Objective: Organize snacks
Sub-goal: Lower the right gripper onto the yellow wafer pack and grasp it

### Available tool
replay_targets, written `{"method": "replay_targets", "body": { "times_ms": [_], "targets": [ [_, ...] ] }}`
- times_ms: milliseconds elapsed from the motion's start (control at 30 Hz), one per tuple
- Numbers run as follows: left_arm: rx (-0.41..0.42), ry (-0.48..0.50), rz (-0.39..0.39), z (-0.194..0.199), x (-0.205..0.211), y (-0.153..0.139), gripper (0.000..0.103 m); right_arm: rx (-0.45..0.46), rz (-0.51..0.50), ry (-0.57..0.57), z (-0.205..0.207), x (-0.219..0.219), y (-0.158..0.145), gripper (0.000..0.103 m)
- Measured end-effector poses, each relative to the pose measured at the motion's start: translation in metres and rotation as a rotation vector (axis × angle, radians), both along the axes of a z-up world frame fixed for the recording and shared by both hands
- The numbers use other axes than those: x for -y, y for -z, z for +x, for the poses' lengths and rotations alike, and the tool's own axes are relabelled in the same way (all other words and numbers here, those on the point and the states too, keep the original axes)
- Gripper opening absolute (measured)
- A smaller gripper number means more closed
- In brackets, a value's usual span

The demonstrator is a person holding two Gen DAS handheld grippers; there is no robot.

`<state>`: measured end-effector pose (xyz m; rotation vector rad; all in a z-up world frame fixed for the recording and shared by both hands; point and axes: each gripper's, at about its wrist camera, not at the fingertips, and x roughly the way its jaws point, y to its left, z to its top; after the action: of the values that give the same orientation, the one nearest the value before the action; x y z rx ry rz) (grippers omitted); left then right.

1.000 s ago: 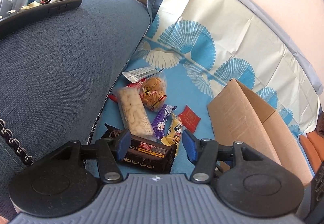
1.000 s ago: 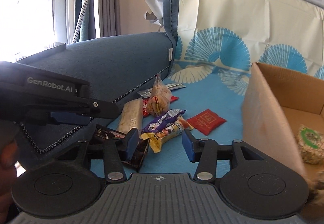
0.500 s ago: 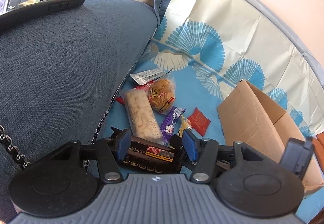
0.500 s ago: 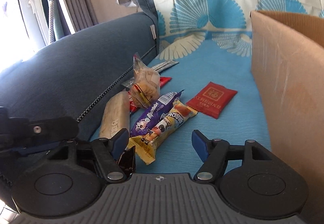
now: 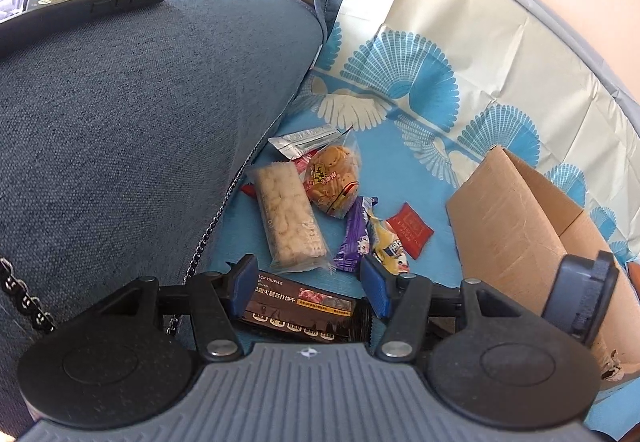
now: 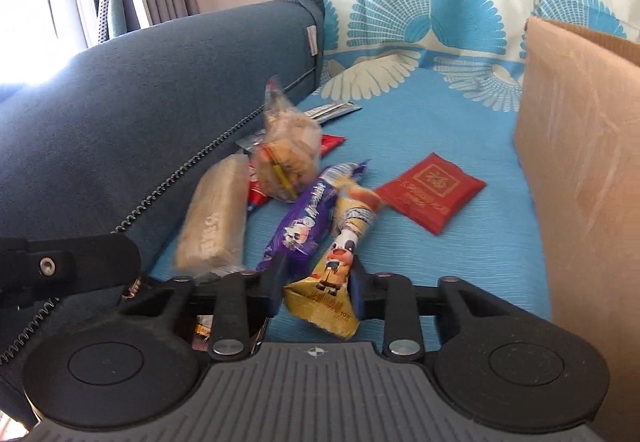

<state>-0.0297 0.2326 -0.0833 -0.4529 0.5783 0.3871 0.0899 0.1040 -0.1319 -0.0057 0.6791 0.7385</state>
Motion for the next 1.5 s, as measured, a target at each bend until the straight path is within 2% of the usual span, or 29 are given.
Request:
{"method": "replay_targets", "body": {
  "times_ms": [267,400,567,700,800,900,933,967,1167,1233,1267,1300,1333,1400,1467,1500],
  "targets": [
    [-0.028,-0.005,-0.031,0.001,-0.003,-0.001,0.064,0.051,-0.078,-0.032,-0.022,0.026,-0.015,0.028],
    [-0.050,0.010,-0.074,0.002,-0.002,-0.002,0.075,0.006,-0.118,-0.063,-0.037,0.040,-0.021,0.028],
    [-0.124,0.028,-0.132,0.008,-0.002,0.004,0.084,-0.019,-0.178,-0.156,-0.066,0.056,-0.029,0.028],
    [-0.224,-0.014,-0.193,0.021,-0.005,0.020,0.089,-0.023,-0.214,-0.181,-0.081,0.070,-0.032,0.028],
    [-0.246,-0.065,-0.229,0.028,-0.008,0.030,0.091,-0.027,-0.225,-0.177,-0.086,0.078,-0.033,0.028],
    [-0.214,-0.153,-0.225,0.033,-0.009,0.035,0.093,-0.056,-0.219,-0.185,-0.088,0.084,-0.031,0.029],
    [-0.211,-0.168,-0.223,0.038,-0.009,0.038,0.095,-0.062,-0.223,-0.189,-0.088,0.085,-0.030,0.030],
    [-0.209,-0.168,-0.214,0.044,-0.007,0.039,0.102,-0.066,-0.232,-0.193,-0.089,0.084,-0.028,0.030],
    [-0.283,-0.176,-0.027,0.069,0.014,0.043,0.102,-0.021,-0.276,-0.226,-0.102,0.079,-0.022,0.035],
    [-0.315,-0.177,0.011,0.071,0.018,0.042,0.098,-0.014,-0.278,-0.227,-0.103,0.077,-0.021,0.035],
    [-0.332,-0.174,0.032,0.071,0.019,0.041,0.091,-0.012,-0.278,-0.225,-0.103,0.077,-0.021,0.035],
    [-0.352,-0.167,0.055,0.071,0.020,0.039,0.081,-0.011,-0.277,-0.222,-0.102,0.077,-0.021,0.035],
    [-0.365,-0.153,0.060,0.070,0.020,0.037,0.076,-0.010,-0.275,-0.216,-0.101,0.076,-0.021,0.035],
    [-0.396,-0.107,0.066,0.068,0.019,0.031,0.052,-0.008,-0.270,-0.198,-0.099,0.077,-0.020,0.036],
    [-0.440,-0.044,0.088,0.066,0.019,0.027,0.044,-0.009,-0.264,-0.175,-0.096,0.076,-0.021,0.036],
    [-0.463,0.006,0.082,0.063,0.018,0.026,0.044,-0.009,-0.261,-0.164,-0.095,0.077,-0.021,0.036]
  ]
}}
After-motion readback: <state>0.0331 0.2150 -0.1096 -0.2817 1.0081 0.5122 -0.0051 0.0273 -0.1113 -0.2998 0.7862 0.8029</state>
